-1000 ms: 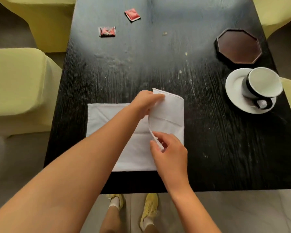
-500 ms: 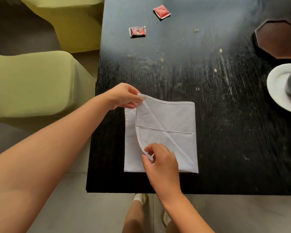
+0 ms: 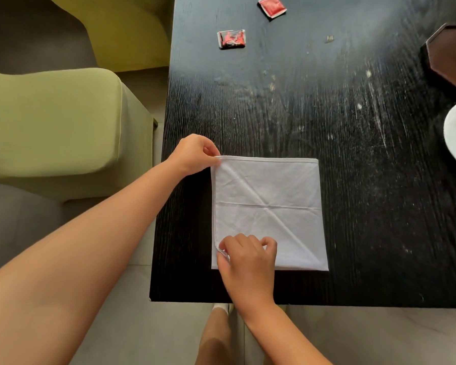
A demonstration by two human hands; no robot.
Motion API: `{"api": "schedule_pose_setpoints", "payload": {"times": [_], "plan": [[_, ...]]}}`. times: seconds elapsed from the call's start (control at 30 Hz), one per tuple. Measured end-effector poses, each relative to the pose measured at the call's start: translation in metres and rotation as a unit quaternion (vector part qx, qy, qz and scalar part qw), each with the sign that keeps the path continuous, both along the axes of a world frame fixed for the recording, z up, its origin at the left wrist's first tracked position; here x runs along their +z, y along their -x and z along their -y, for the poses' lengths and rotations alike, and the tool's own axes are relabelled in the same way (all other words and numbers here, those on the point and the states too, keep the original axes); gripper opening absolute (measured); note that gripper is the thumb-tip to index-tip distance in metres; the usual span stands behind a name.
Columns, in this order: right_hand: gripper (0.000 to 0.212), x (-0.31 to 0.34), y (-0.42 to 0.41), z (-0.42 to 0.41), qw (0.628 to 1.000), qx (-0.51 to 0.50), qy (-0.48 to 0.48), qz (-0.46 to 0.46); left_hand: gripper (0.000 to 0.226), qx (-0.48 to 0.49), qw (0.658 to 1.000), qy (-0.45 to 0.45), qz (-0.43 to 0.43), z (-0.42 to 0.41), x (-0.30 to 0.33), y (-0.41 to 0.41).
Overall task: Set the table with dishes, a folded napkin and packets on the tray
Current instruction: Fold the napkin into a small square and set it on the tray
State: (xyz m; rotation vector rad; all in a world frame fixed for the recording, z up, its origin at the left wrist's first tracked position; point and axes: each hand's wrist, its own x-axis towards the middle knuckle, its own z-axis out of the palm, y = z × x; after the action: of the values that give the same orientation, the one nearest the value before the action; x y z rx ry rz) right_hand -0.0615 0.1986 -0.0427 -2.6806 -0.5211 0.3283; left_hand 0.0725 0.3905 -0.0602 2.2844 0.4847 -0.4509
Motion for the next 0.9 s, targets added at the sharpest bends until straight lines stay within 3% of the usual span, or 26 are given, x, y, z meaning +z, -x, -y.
{"api": "schedule_pose_setpoints", "payload": {"times": [0.33,0.77,0.9], "plan": [[0.015,-0.009,0.016,0.001,0.999,0.036,0.025,0.023,0.004,-0.035,0.998,-0.044,0.031,0.003,0.010,0.004],[0.008,-0.024,0.022,0.002,0.994,0.098,0.023,0.030,0.007,0.043,0.996,-0.055,0.059,0.010,-0.004,0.024],[0.010,-0.024,0.023,0.013,0.990,0.136,-0.001,0.037,0.032,0.112,0.981,-0.071,0.143,0.023,-0.004,0.046]]}}
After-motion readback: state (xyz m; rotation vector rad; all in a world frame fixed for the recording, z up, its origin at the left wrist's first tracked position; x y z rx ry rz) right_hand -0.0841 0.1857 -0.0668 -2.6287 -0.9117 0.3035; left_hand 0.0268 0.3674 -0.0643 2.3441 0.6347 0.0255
